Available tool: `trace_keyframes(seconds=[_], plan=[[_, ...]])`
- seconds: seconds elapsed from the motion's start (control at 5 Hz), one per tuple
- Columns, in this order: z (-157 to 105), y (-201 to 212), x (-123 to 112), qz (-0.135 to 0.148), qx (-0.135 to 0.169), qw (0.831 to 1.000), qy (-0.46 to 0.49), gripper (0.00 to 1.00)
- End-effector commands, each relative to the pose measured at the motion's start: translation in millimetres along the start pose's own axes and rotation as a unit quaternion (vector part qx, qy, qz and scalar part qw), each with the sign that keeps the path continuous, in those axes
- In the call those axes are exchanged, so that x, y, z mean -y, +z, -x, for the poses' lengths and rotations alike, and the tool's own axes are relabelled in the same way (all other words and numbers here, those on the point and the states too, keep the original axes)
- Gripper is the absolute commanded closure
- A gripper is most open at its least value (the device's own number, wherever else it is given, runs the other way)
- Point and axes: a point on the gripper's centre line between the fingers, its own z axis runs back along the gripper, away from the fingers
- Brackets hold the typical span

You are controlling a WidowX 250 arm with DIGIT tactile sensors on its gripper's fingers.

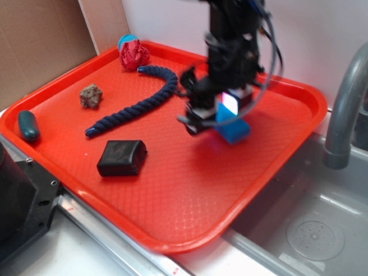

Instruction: Grab the blue block.

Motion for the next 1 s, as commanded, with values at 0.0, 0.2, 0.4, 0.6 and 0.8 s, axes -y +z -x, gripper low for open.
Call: trace_keyframes(seconds=[0.0,0.2,0.4,0.6,0.8], plan=[[64,87,63,-0.051,0.06,0.98,0.183,1.0],[73,99,83,-0.057,0.059,0.949,0.304,1.0],[81,98,88,-0.015,0.075,0.902,0.424,1.0],[80,94,84,0.002,0.087,0.84,0.535,1.0],[75,93,73,-0.001,0.074,0.768,0.636,1.0]])
